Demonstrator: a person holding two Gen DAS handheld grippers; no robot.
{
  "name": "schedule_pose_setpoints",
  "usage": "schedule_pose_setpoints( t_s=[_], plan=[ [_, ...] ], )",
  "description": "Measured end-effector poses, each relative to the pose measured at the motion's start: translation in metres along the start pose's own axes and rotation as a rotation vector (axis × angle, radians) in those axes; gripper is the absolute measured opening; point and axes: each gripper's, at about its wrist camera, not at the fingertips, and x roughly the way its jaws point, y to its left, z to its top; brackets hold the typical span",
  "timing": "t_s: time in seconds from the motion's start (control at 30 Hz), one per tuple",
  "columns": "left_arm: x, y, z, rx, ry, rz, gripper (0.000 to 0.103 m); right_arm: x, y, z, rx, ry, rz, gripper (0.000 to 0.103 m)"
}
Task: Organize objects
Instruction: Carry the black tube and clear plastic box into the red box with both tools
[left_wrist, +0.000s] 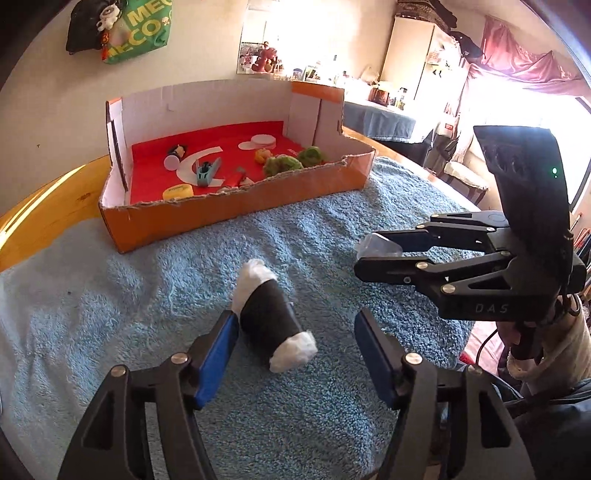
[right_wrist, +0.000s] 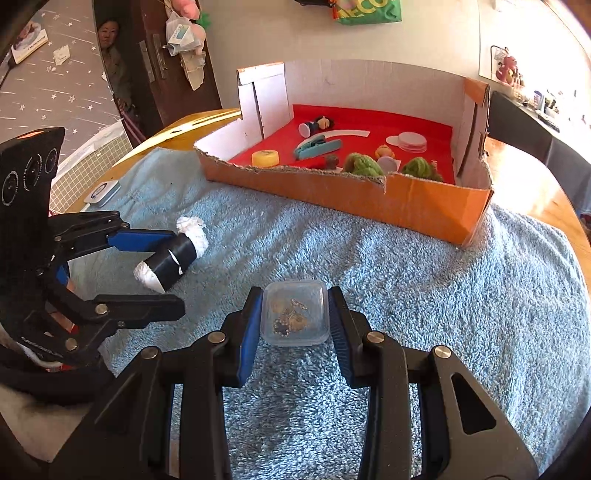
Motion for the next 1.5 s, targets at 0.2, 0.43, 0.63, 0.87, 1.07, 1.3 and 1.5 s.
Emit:
schedule_pose_setpoints(
  t_s=[0.2, 0.43, 0.63, 0.87, 1.07, 1.3, 1.5],
  plan=[
    [0.004, -0.012, -0.003, 0.018, 0.003, 0.056, 0.068, 0.002, 0.001, -0.006, 0.006, -0.006, -0.004, 0.034],
    [0.008, -0.007, -0.002, -0.032, 0.001, 0.123, 0.068, -0.002, 0.001, -0.013, 0.015, -0.036, -0.036, 0.038],
    [0.014, -0.012, -0.001, -0.021, -0.014, 0.153, 0.064, -0.001, 0.005, -0.017, -0.013, -0.052, -0.062, 0.038],
    [0.014, -0.011, 0.0, -0.027, -0.037, 0.154, 0.041, -0.001, 0.007, -0.023, -0.021, -0.09, -0.077, 0.033],
    [0.005, -0.012, 0.003, -0.021, -0.049, 0.138, 0.04, -0.004, 0.004, -0.02, 0.008, -0.105, -0.06, 0.033],
    [-0.017, -0.015, 0.016, 0.006, -0.103, 0.131, 0.04, -0.021, 0.005, -0.005, 0.004, -0.153, -0.064, 0.033],
    [-0.026, -0.013, 0.023, 0.007, -0.124, 0.131, 0.04, -0.024, 0.005, 0.004, 0.004, -0.159, -0.06, 0.033]
  ],
)
